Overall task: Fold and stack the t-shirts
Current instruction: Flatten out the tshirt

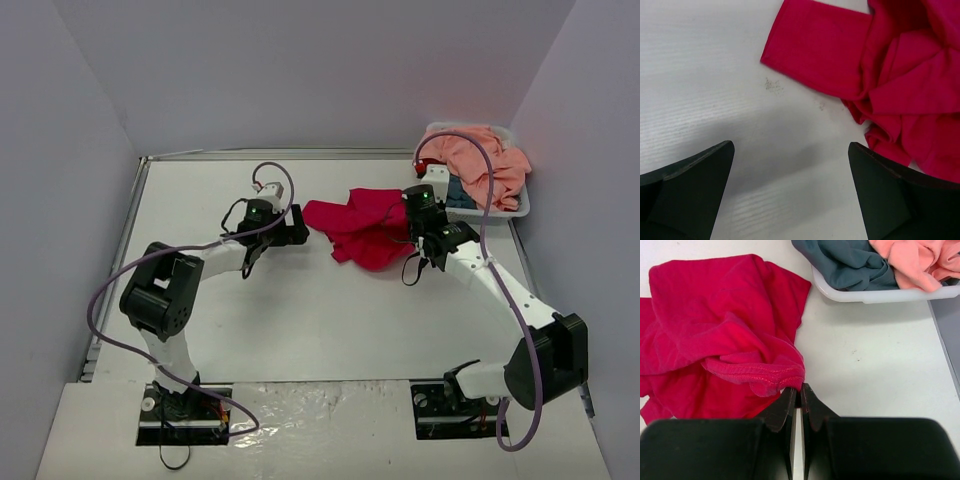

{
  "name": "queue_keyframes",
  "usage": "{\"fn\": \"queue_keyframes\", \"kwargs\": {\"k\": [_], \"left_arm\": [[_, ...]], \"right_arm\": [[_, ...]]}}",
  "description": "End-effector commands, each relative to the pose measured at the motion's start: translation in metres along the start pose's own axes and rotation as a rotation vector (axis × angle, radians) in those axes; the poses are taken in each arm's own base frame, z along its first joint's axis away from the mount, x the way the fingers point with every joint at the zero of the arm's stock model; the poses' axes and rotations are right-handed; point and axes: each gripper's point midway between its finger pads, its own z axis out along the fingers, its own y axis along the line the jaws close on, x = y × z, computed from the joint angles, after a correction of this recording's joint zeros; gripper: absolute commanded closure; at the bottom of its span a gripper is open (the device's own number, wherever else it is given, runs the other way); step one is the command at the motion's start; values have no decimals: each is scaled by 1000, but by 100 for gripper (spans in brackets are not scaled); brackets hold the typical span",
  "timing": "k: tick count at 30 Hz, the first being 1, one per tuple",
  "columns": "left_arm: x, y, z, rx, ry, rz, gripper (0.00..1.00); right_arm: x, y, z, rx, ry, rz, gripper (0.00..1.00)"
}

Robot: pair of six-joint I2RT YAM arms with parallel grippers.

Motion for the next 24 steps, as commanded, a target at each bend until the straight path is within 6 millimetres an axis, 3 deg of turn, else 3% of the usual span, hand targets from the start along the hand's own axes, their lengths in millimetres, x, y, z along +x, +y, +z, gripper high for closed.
{"fn": "queue_keyframes", "kwargs": {"k": [1, 15, 21, 22, 24], "left_arm": [[-32, -23, 6, 62, -59, -10, 1], [-27, -38, 32, 173, -19, -142, 0], [-29, -32, 36, 185, -23, -184, 1], [-29, -32, 37, 188, -22, -194, 6], [-27, -28, 39, 194, -18, -222, 6]], "right_arm": [[-6, -3, -3, -2, -31, 42, 100], [-4, 1, -3, -32, -38, 55, 100], [-1, 1, -3, -40, -37, 59, 100], [0, 2, -2, -43, -34, 58, 100], [0, 2, -3, -45, -37, 62, 100]]}}
